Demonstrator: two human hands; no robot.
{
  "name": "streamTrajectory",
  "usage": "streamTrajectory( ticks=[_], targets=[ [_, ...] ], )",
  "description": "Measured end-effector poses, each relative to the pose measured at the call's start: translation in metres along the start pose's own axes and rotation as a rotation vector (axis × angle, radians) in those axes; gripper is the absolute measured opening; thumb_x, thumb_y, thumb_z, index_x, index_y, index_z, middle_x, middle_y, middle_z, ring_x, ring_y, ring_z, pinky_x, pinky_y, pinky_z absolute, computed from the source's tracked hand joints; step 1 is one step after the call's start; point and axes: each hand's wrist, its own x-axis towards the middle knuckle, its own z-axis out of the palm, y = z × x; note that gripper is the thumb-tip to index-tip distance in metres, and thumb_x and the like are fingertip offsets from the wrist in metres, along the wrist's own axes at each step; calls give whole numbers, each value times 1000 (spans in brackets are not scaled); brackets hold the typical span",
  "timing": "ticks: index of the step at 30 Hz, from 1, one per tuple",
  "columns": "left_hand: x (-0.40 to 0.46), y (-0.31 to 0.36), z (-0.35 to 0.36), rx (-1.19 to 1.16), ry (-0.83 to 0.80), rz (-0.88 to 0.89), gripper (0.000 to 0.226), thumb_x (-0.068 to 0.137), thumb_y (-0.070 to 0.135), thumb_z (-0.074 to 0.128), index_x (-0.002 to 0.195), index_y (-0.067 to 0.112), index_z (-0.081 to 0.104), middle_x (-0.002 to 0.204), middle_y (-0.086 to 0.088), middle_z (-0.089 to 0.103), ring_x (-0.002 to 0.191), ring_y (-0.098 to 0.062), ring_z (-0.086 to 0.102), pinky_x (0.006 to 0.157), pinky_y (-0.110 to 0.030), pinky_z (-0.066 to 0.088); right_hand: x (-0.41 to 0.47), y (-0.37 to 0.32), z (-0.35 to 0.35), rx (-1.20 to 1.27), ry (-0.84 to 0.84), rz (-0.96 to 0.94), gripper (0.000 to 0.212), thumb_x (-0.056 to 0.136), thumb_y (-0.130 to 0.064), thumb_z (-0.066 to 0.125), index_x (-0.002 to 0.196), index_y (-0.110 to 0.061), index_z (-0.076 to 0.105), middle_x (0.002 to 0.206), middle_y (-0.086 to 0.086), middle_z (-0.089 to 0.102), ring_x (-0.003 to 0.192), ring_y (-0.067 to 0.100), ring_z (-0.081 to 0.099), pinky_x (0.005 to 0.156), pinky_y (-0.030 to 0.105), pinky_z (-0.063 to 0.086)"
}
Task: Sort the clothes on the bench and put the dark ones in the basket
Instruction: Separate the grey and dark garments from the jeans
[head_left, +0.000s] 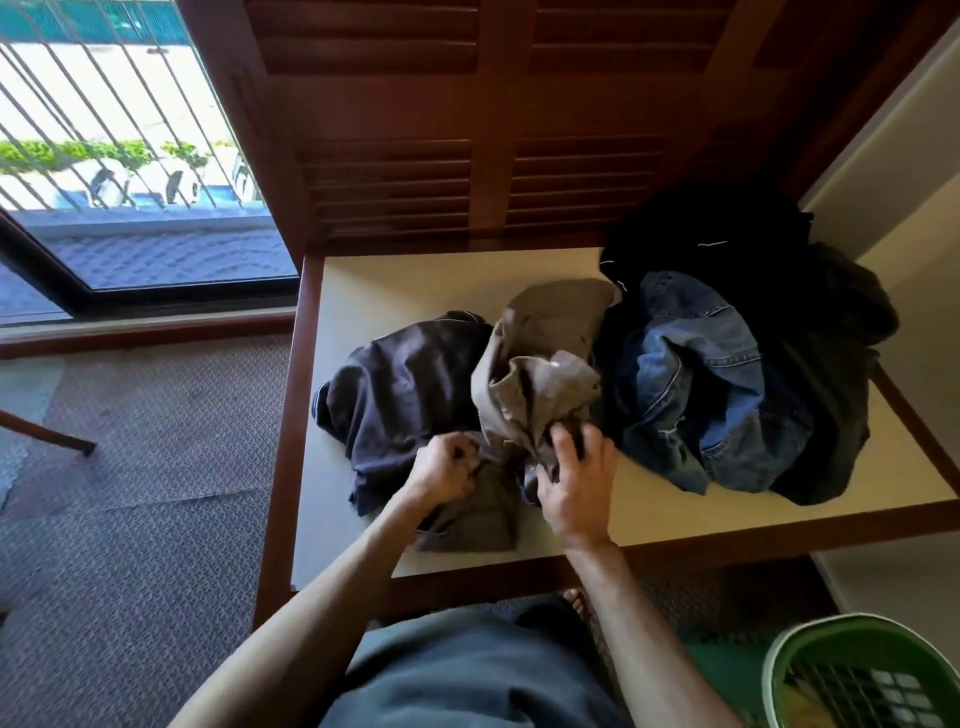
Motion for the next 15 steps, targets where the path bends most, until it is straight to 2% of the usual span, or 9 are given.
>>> streamTrajectory(
  ticks=[1,3,4,6,7,9,12,14,15],
  targets=[
    [7,4,-2,-202,-30,-51,19,93,7,59,77,17,63,87,-14,71,82,-35,73,79,-54,61,0,1,1,-81,-17,-59,50,73,-18,73,120,-17,56,117,20,52,100,39,49,83,49,43],
    [15,14,-10,-362,57,-48,20,93,32,55,85,14,60,92,-13,70,91,-34,72,85,-62,56,-9,10,7,-169,-113,-148,47,77,-19,70,121,-22,58,123,16,52,108,39,48,86,54,44],
    [15,22,-18,-343,132,-9,28,92,45,50,93,19,58,97,-10,71,95,-33,71,88,-59,56,-17,14,10,-179,-181,-197,49,76,-21,73,122,-24,59,126,15,52,113,37,47,88,56,46],
    [11,42,-30,-236,249,87,35,97,57,41,117,29,50,115,-7,65,103,-28,65,96,-46,52,-37,15,11,-138,-343,-263,53,71,-26,77,122,-27,60,129,9,55,121,32,47,93,55,48],
    [11,49,-33,-177,235,145,46,97,61,42,132,30,44,126,-6,60,112,-25,60,100,-41,47,-46,13,8,-84,-394,-266,49,72,-29,74,120,-29,62,129,5,57,123,29,48,95,53,46],
    [14,57,-30,-9,79,275,79,89,68,55,152,29,30,147,-4,47,133,-22,48,110,-37,39,-54,5,-1,89,-386,-192,38,82,-34,65,119,-29,66,129,1,58,124,25,52,100,47,41],
    [25,41,1,322,-74,319,116,62,73,74,155,26,22,148,-6,47,134,-26,48,108,-39,44,-47,-1,-17,304,-185,168,47,89,-41,60,130,-17,59,131,6,52,123,21,49,102,32,40],
    [24,29,27,516,-89,331,116,56,60,78,151,22,24,134,-9,52,125,-33,50,100,-43,47,-38,4,-21,385,-60,566,69,83,-52,64,139,-16,48,134,10,46,124,24,45,101,30,37],
    [20,25,37,557,-92,349,108,59,51,79,149,22,28,128,-8,52,120,-34,50,97,-42,47,-32,7,-20,457,-80,748,81,78,-59,65,145,-19,41,141,11,41,129,28,43,103,32,37]
  ],
)
